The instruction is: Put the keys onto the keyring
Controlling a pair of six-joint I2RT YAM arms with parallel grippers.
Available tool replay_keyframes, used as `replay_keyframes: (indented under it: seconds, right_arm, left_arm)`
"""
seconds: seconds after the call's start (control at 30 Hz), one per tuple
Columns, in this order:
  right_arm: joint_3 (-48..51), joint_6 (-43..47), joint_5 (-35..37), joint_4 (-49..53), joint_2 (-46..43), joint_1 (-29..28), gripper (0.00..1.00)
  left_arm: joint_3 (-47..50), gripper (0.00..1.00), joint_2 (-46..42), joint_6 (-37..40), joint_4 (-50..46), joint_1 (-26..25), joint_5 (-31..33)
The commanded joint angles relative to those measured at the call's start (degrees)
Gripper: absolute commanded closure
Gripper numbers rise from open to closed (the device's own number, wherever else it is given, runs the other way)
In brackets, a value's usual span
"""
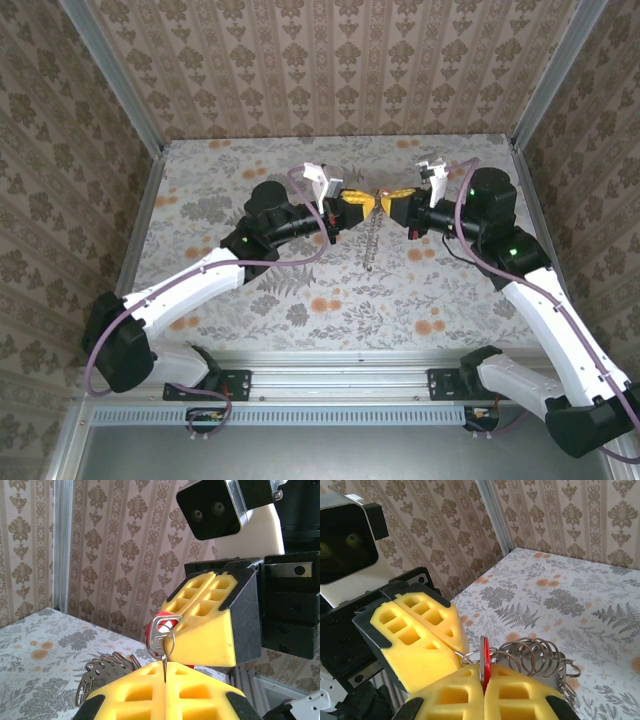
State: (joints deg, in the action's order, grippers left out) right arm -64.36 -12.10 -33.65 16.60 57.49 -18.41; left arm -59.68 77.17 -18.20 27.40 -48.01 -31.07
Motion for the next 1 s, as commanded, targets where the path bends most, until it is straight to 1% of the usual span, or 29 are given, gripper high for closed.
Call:
replay_keyframes:
  seconds: [0.0, 0.03, 0.1, 0.13, 0.23, 0.43, 0.57, 0.8, 0.97]
  right_arm:
    - [-3.53, 1.29, 1.28, 0.75, 1.01, 0.23, 1.0]
    - [-4.01, 1.3, 1.39, 1.16, 1.35, 0.24, 1.0]
    - [-4.82, 1.36, 1.41, 1.79, 2.22, 0.25, 1.0]
    - [-5.11, 1.47, 1.6, 2.07, 2.66, 0.23, 1.0]
    - [-6.01, 1.64, 1.74, 3.04, 4.12, 0.22, 1.0]
    - [-7.1, 2.51, 2.33, 5.15, 6.41, 0.23, 1.0]
    - [-6.94, 2.56, 2.7, 4.99, 8.3, 0.22, 1.0]
    - [-5.73, 1.13, 2.38, 1.34, 13.09, 0.28, 1.0]
    - [-7.61, 0.58, 1.83, -1.53, 19.29, 0.23, 1.0]
  left_arm:
    - [0.73, 0.99, -1.5, 0.73, -0.6, 0.1, 0.92]
    - [0.75, 0.98, -1.51, 0.67, -0.83, 0.11, 1.22]
    - [0.96, 0.87, -1.6, 0.37, -0.89, 0.23, 1.88]
    - [1.17, 0.83, -1.58, 0.32, -0.82, 0.2, 2.26]
    - [1.75, 0.78, -1.91, 0.24, -0.79, 0.54, 3.52]
    - [3.8, 0.73, -4.22, -0.06, -0.67, 1.58, 6.79]
    - [6.29, 0.7, -6.93, -0.07, -0.8, 2.59, 10.17]
    - [10.81, 0.7, -12.52, 0.33, -3.01, 4.38, 17.7]
    - [12.77, 0.7, -15.56, 0.4, -5.4, 6.03, 19.79]
